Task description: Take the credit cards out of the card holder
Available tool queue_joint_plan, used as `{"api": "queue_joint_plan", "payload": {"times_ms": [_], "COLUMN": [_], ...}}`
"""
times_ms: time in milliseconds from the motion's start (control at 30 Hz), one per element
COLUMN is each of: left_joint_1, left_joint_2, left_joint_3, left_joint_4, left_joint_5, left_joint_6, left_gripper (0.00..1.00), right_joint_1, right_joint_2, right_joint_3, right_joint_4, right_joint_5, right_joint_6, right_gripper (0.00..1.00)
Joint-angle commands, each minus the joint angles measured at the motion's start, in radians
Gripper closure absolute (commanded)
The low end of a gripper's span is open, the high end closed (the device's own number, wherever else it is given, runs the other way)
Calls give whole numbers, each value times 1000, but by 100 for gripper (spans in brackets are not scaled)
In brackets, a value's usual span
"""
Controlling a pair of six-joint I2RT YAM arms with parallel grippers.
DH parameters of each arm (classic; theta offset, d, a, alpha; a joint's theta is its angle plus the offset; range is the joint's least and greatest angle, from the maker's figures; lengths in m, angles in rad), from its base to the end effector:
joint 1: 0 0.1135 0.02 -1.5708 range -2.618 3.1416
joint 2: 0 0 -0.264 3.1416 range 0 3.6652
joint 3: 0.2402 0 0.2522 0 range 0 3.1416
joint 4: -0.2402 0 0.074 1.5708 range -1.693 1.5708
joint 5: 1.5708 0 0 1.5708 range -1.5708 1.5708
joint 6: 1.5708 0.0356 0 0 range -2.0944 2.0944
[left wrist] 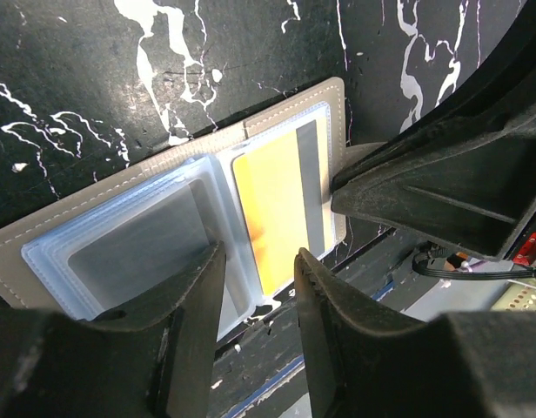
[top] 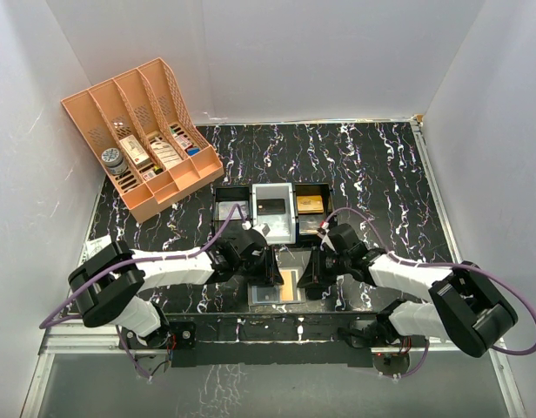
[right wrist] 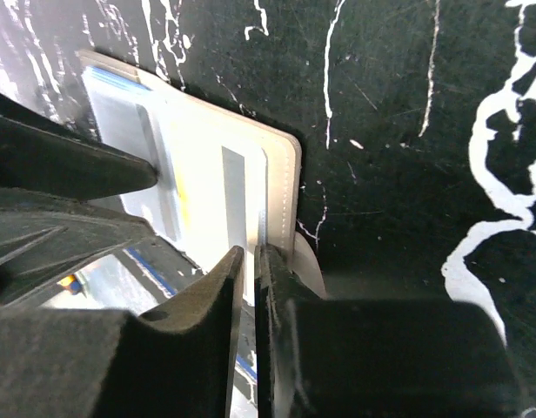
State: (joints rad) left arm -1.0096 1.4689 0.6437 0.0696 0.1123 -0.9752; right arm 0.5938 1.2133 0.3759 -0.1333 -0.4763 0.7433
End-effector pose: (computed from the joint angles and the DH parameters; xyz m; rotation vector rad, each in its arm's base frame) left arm 0.1472 -0.2417 0.1619 0.1078 2.5983 -1.0198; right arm 0.1532 0.1231 0.1318 -0.0006 2.7752 1.0579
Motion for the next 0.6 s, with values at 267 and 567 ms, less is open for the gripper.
{"api": "queue_joint_plan", "payload": {"times_ms": [267, 567], "left_joint_1": [-4, -19], "left_joint_2": [-53, 31], "left_joint_3": [-145, -138], "left_joint_4": [90, 164], "left_joint_5": [-67, -14], "left_joint_6": [-142, -158], "left_gripper": [61, 65], "right_joint_1": [3, 2], "right_joint_2": [0, 19], "right_joint_3": [-146, -192], "right_joint_4": [103, 163], "right_joint_5": [90, 51], "right_joint_6": [72, 88], "right_gripper": [90, 90]}}
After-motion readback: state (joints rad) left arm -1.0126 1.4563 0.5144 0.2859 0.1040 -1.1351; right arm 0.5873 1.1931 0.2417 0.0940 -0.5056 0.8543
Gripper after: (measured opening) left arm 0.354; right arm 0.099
